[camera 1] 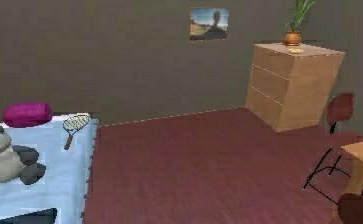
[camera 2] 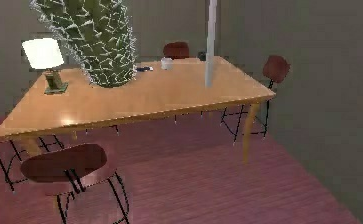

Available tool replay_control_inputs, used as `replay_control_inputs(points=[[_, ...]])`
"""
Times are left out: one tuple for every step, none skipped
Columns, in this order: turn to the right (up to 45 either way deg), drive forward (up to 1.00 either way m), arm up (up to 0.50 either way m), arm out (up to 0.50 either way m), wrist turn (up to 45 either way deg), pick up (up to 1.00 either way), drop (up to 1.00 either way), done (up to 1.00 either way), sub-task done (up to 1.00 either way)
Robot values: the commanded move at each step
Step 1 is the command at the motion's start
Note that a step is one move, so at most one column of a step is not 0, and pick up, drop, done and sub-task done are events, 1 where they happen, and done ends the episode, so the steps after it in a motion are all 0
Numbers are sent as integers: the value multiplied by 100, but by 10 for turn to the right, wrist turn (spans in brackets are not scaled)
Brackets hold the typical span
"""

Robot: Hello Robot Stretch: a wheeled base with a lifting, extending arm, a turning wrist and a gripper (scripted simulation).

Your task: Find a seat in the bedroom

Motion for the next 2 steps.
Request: replay_control_inputs(points=[[450, 0, 0, 0, 0, 0, 0, 0, 0], [120, 0, 0, 0, 0, 0, 0, 0, 0]])
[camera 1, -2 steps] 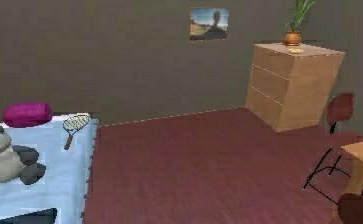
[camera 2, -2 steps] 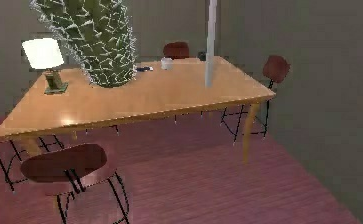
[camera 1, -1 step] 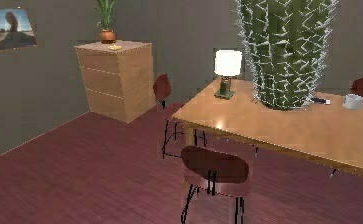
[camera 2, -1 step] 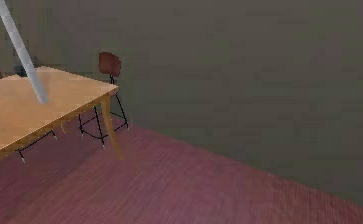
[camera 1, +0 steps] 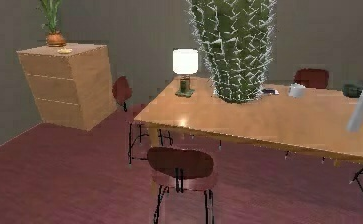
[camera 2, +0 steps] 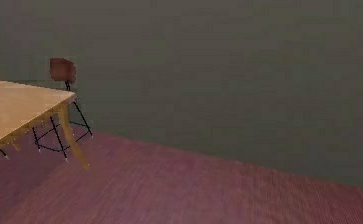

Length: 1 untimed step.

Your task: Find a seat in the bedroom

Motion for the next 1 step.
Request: replay_control_inputs(points=[[0, 0, 0, 0, 0, 0, 0, 100, 0]])
